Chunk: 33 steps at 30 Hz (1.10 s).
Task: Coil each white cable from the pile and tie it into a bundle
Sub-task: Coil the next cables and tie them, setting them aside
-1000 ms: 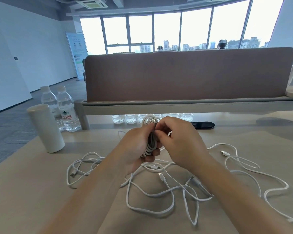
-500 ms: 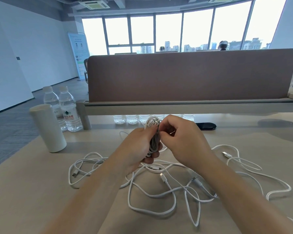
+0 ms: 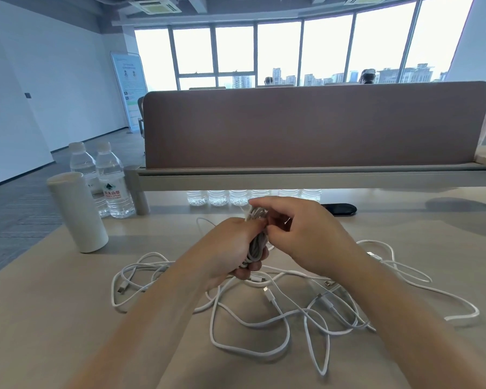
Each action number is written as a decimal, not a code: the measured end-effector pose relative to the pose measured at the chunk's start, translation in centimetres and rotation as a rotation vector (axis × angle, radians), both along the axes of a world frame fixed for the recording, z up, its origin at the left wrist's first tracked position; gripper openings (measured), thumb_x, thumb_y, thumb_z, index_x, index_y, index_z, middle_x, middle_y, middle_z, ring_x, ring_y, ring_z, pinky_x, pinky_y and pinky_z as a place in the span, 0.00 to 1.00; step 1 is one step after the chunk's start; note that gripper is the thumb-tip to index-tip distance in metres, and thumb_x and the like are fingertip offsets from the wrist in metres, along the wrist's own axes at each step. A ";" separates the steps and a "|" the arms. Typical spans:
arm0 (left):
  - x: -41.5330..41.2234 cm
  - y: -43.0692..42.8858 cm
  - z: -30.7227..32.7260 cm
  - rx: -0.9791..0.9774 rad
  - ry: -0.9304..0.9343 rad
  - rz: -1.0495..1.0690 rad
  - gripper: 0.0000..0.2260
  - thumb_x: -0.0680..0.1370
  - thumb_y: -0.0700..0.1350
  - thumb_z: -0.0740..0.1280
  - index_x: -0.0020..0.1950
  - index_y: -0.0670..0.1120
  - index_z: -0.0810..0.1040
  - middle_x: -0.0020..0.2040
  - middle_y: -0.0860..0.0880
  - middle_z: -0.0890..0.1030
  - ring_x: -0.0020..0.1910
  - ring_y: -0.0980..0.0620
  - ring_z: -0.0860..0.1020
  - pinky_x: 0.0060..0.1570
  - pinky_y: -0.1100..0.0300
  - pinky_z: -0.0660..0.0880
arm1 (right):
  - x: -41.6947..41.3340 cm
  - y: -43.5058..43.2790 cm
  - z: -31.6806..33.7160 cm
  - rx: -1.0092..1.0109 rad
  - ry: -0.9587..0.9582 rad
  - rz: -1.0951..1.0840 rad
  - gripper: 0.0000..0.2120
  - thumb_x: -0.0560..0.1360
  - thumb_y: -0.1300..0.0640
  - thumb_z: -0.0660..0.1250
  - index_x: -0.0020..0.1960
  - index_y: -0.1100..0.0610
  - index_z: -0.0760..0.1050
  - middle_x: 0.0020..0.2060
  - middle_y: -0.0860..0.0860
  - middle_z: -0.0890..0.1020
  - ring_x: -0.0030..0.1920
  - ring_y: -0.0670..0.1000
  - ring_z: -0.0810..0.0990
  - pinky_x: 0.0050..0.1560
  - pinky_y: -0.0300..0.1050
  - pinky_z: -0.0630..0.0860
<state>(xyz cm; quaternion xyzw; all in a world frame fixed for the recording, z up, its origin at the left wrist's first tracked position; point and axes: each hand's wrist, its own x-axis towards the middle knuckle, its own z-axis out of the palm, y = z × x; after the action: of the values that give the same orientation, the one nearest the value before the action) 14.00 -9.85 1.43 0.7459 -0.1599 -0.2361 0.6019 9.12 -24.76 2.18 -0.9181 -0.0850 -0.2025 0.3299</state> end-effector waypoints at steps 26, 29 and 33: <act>0.7 0.5 -0.5 -0.206 0.057 -0.111 0.23 0.84 0.59 0.55 0.51 0.40 0.76 0.35 0.43 0.74 0.29 0.50 0.69 0.22 0.64 0.58 | 0.3 -0.2 0.0 -0.010 -0.049 -0.016 0.15 0.76 0.61 0.65 0.57 0.47 0.82 0.43 0.39 0.81 0.43 0.37 0.76 0.42 0.27 0.67; 0.7 0.2 -0.6 -0.200 0.063 -0.077 0.21 0.85 0.57 0.55 0.51 0.41 0.76 0.34 0.43 0.74 0.28 0.49 0.68 0.23 0.64 0.57 | 0.3 -0.2 -0.1 -0.008 -0.047 -0.031 0.16 0.77 0.61 0.66 0.60 0.47 0.82 0.47 0.38 0.81 0.45 0.38 0.76 0.45 0.25 0.67; 0.7 0.0 -0.7 -0.172 0.049 -0.023 0.18 0.84 0.54 0.56 0.49 0.42 0.77 0.34 0.43 0.74 0.27 0.49 0.68 0.23 0.65 0.57 | 0.3 -0.1 -0.3 -0.007 -0.032 -0.037 0.16 0.77 0.60 0.66 0.60 0.45 0.81 0.45 0.36 0.80 0.46 0.39 0.77 0.45 0.25 0.68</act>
<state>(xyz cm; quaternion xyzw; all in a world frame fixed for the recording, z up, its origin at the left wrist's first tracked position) 14.69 -9.84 0.74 0.6836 -0.1734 -0.2463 0.6648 9.38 -24.89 1.87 -0.9173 -0.0740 -0.2229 0.3215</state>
